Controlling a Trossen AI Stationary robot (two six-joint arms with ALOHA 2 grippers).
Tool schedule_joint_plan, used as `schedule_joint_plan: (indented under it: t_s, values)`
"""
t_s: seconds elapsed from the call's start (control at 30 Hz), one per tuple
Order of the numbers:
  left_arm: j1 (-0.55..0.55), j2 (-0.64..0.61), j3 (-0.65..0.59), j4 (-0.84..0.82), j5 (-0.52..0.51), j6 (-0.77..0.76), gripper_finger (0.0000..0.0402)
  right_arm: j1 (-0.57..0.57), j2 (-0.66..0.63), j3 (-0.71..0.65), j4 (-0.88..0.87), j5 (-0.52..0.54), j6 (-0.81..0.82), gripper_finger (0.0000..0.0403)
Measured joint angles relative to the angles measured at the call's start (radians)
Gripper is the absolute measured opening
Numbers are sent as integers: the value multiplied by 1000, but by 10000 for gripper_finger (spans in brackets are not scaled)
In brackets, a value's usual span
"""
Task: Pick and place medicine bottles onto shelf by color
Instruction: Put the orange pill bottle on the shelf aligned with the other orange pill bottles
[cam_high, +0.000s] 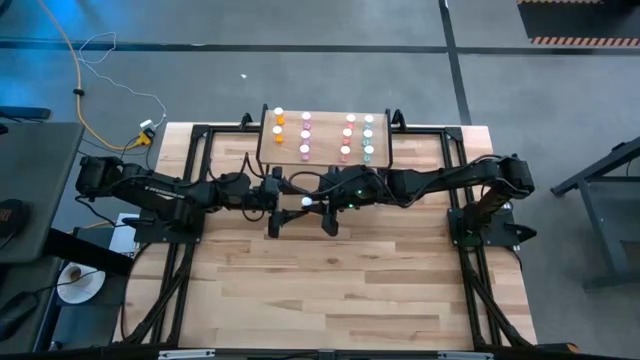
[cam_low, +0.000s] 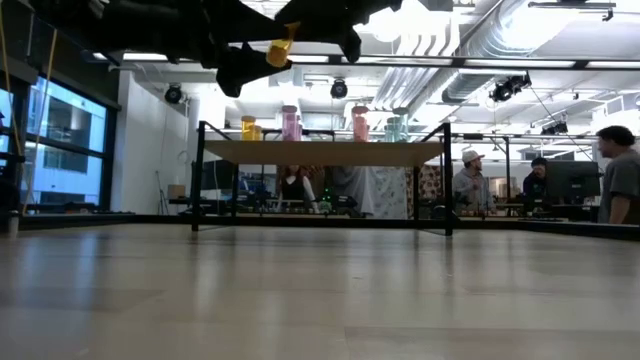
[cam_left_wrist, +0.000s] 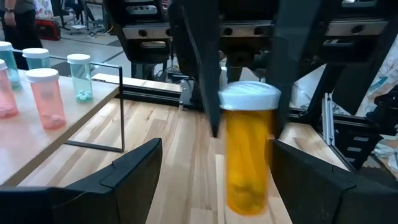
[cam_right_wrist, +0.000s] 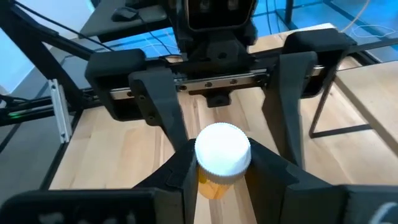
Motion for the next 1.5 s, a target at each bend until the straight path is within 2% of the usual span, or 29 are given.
schedule_joint_plan:
  t_s: [0.53,0.93,1.5]
  values:
    - [25,0,0,-5,16,17,274,-19,13,0,16,-49,5,96]
    - [24,0,0,-2,25,70,171,-26,13,0,12,-47,7,96]
    - [24,0,0,-3,31,78,121,-26,13,0,8,-48,0,100]
